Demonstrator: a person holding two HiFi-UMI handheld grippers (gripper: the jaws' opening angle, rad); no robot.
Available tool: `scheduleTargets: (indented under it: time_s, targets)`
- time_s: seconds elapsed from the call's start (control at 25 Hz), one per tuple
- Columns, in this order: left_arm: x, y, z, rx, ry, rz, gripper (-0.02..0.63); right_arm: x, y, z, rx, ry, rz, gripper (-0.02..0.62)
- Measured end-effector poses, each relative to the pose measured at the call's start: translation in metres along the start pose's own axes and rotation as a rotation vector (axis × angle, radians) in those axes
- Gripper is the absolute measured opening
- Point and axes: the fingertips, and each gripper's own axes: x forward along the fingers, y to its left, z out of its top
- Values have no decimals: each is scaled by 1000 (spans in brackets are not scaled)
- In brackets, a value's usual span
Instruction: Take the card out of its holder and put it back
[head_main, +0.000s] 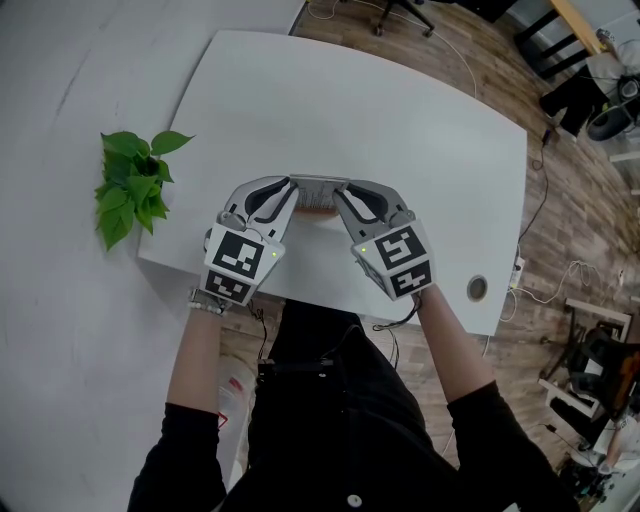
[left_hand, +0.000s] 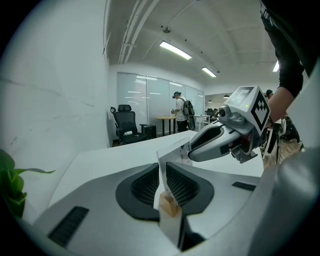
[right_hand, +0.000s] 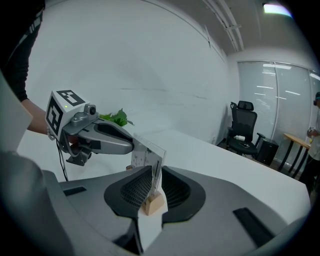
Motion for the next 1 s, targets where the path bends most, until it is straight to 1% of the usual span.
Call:
scheduleTargets:
  time_s: [0.28,0.52,0.72,1.0]
  targets:
    - [4,3,2,-11,-12,23,49,2,1,2,11,-18,11,103]
    - [6,2,4,-29,-25,28,52,3,1,3,20,-23,15,146]
    - [3,1,7,-44,-40,28,103,1,0,4,38,-34,4,170]
    - [-11,3,12,-51,-54,56,114,-11,-3,11,52,-68,-22,178]
